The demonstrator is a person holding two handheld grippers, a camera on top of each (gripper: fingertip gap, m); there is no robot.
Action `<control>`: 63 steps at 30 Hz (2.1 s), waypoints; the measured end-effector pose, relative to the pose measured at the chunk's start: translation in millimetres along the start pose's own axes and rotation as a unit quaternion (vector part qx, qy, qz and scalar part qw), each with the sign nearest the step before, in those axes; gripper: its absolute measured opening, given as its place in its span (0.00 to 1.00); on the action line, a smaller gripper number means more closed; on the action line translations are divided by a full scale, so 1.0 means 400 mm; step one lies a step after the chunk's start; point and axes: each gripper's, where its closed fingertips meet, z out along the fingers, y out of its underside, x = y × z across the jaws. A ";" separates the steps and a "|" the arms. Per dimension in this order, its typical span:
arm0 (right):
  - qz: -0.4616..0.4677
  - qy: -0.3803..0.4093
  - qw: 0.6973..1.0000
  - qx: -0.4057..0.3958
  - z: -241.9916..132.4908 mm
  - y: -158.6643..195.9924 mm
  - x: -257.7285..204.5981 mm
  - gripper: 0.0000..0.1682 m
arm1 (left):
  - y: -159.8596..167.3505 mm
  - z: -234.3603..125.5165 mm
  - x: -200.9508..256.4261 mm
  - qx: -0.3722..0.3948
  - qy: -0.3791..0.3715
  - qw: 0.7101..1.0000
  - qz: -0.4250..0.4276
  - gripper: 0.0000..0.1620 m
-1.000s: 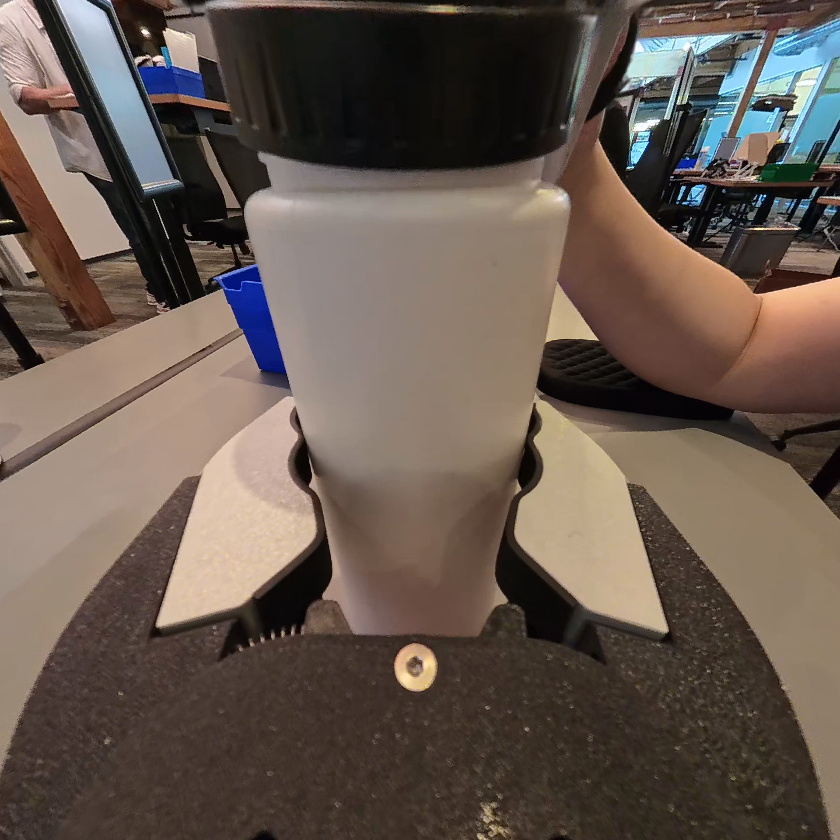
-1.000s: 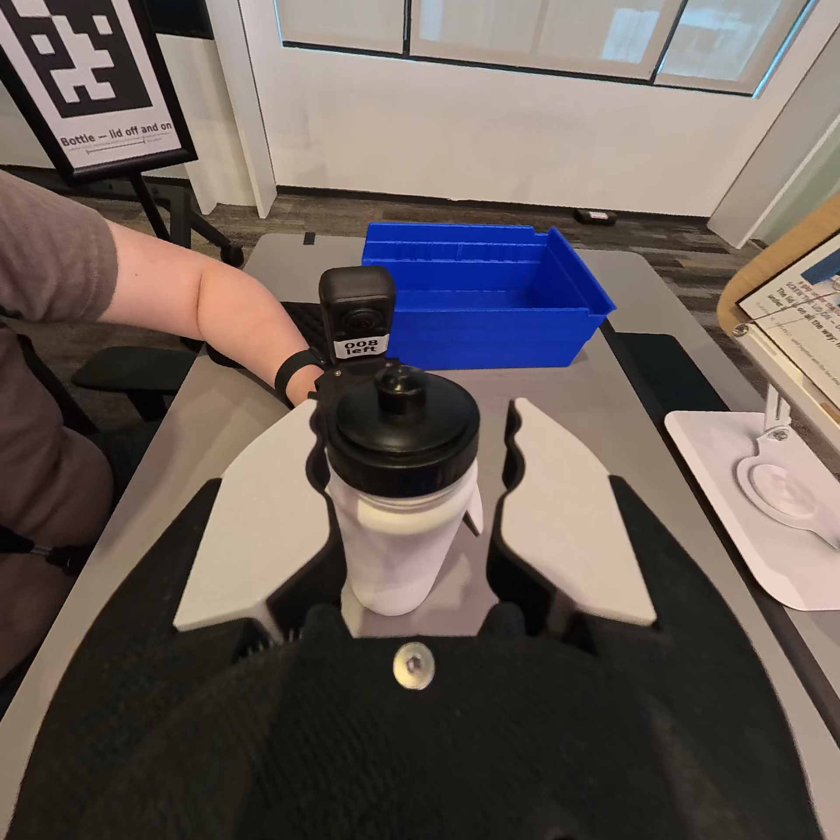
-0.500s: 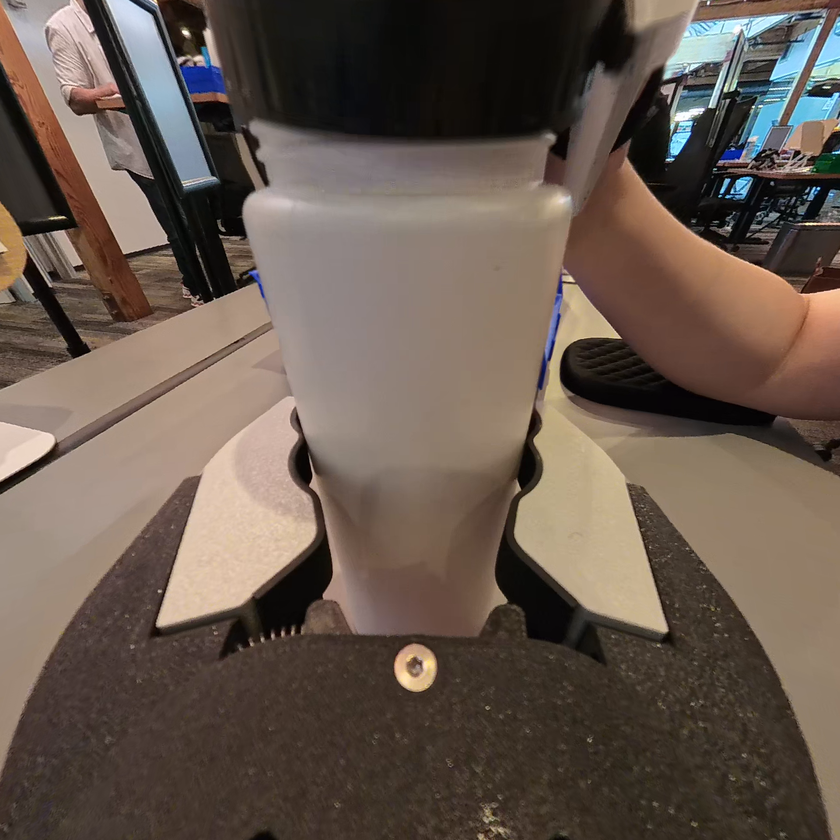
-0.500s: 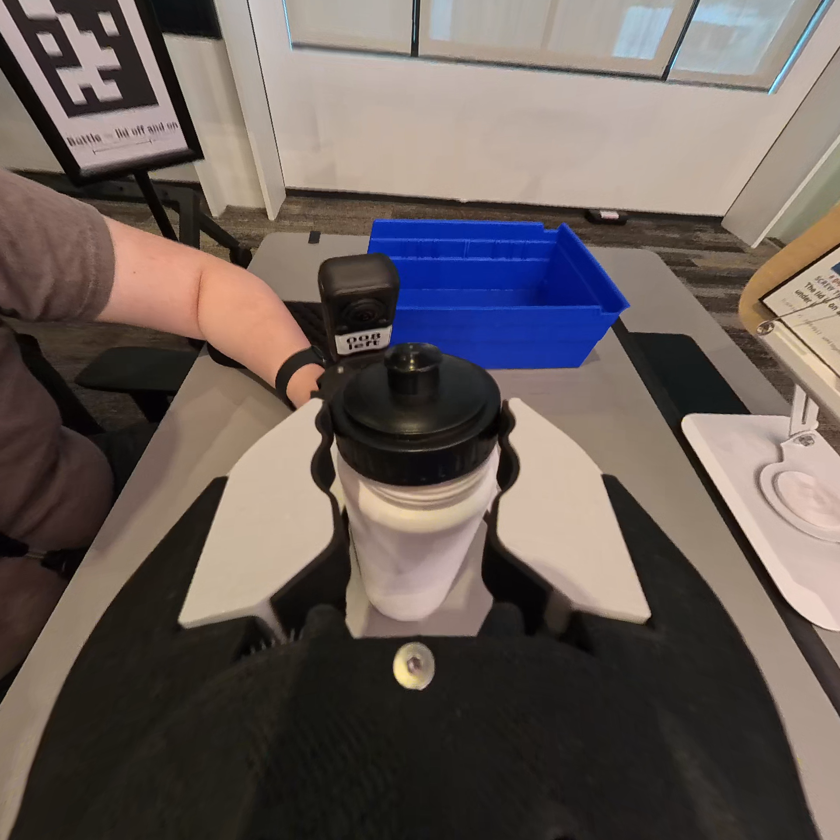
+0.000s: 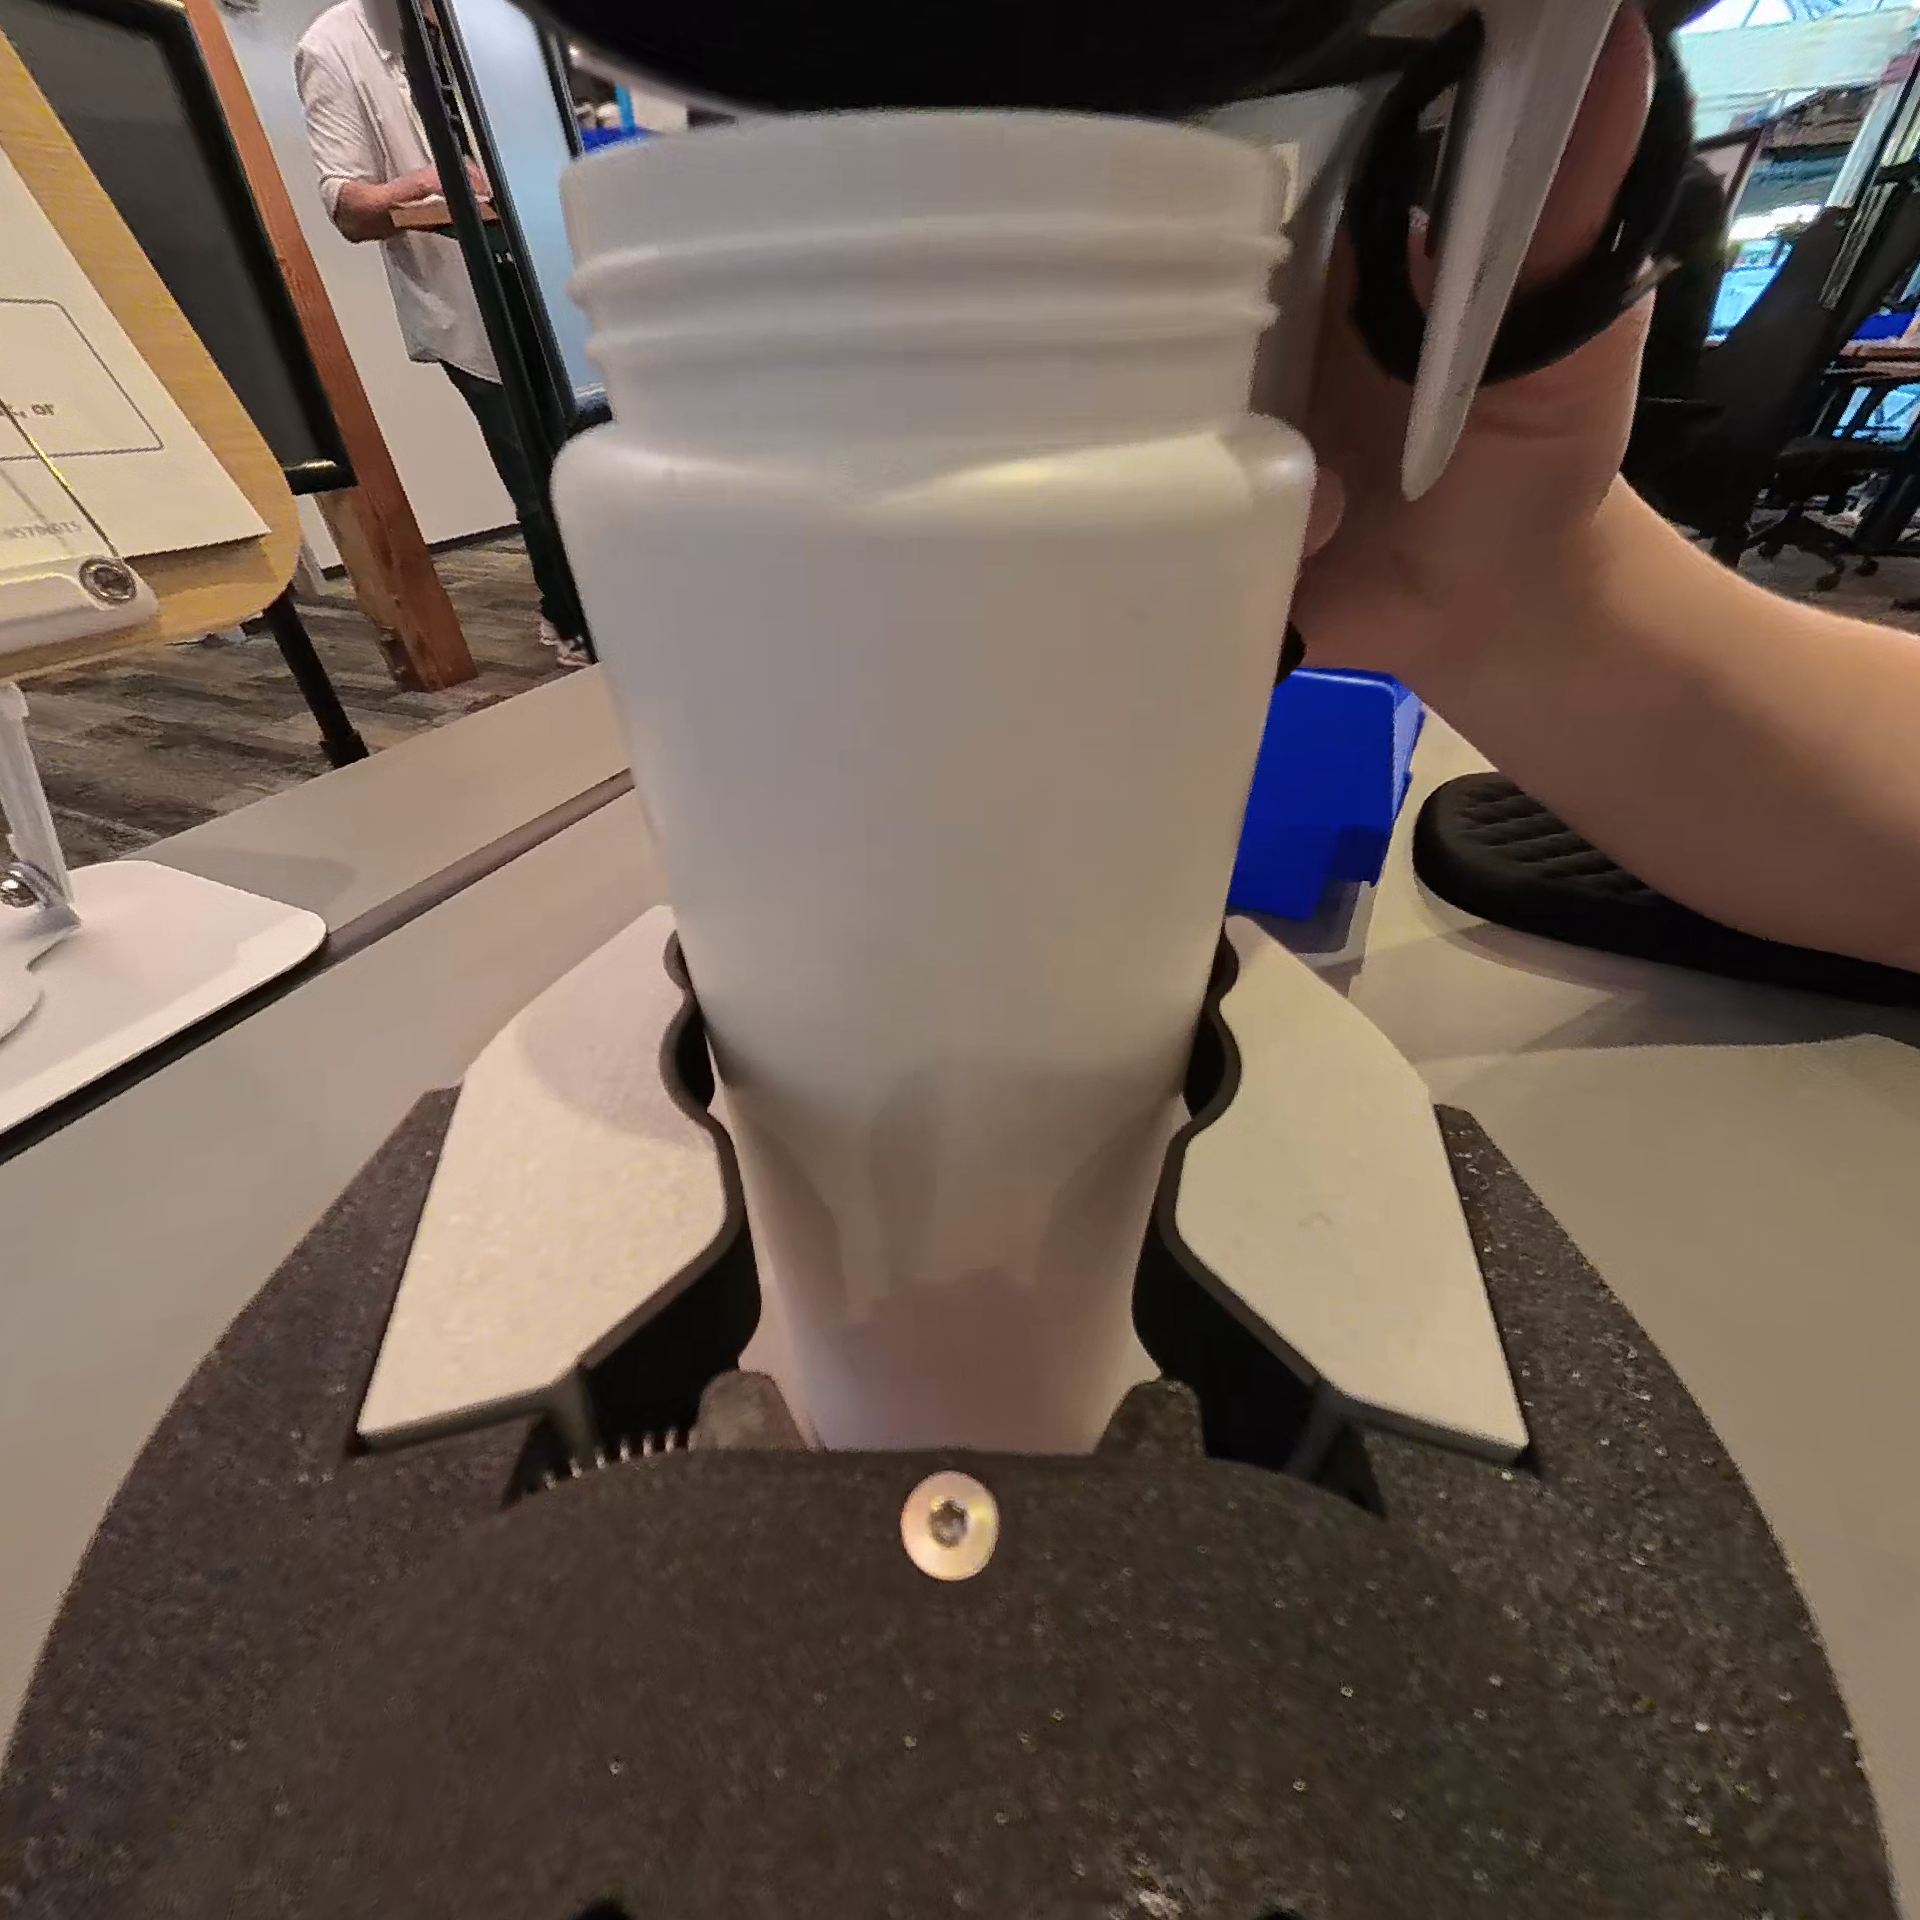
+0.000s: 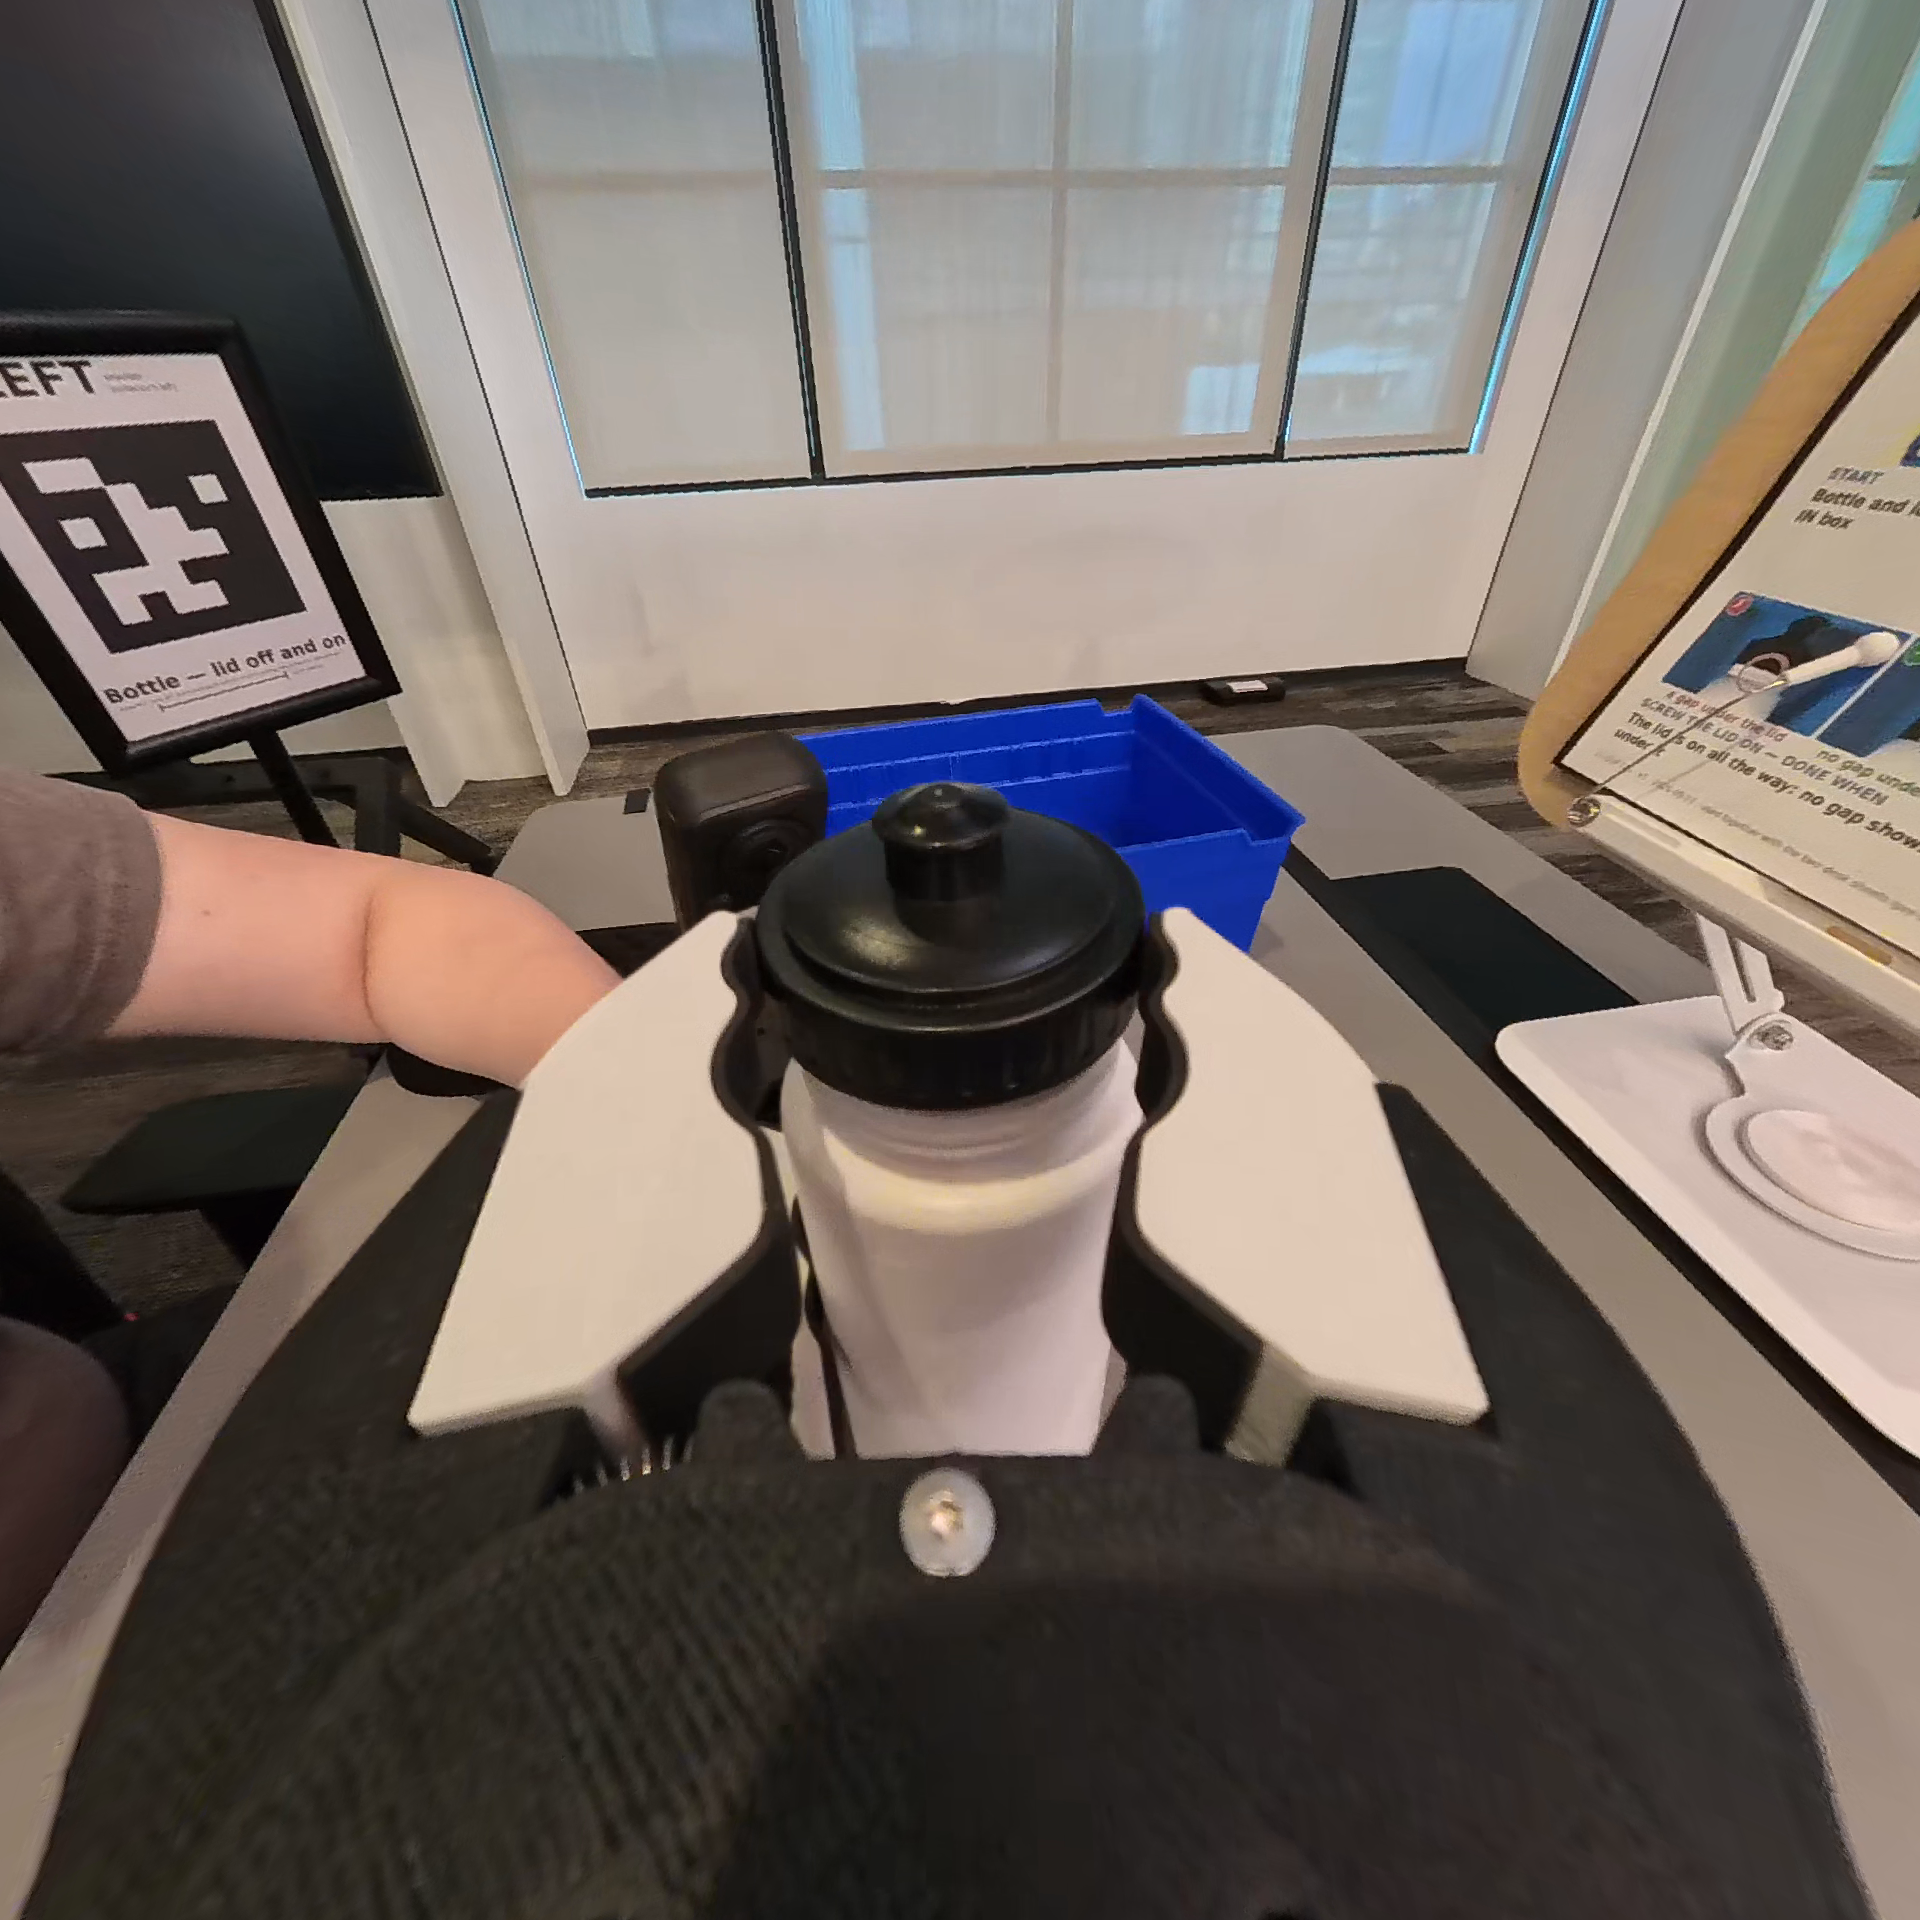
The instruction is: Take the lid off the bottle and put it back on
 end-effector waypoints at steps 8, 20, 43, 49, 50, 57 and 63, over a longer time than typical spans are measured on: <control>0.004 -0.007 1.000 -0.024 0.010 0.030 0.002 0.43 | 0.000 -0.002 -0.005 -0.002 -0.003 1.000 -0.001 0.56; -0.007 0.015 1.000 -0.024 0.015 0.032 0.009 0.43 | 0.002 -0.004 -0.014 -0.008 -0.017 1.000 -0.001 0.56; -0.036 0.041 0.998 0.006 -0.025 -0.012 0.024 0.41 | 0.004 -0.015 -0.050 -0.015 -0.044 0.999 -0.004 0.56; -0.026 0.026 0.999 -0.022 -0.012 0.017 0.020 0.41 | 0.005 -0.017 -0.056 -0.016 -0.050 0.999 -0.006 0.56; -0.026 0.025 0.999 -0.024 -0.011 0.019 0.019 0.41 | 0.005 -0.018 -0.059 -0.016 -0.052 0.998 -0.007 0.56; -0.032 0.004 0.998 -0.056 -0.012 0.032 -0.001 0.37 | 0.005 -0.030 -0.089 -0.015 -0.069 0.997 -0.017 0.56; -0.036 0.023 0.998 -0.049 -0.012 0.028 0.012 0.36 | 0.007 -0.028 -0.085 -0.019 -0.067 0.998 -0.007 0.56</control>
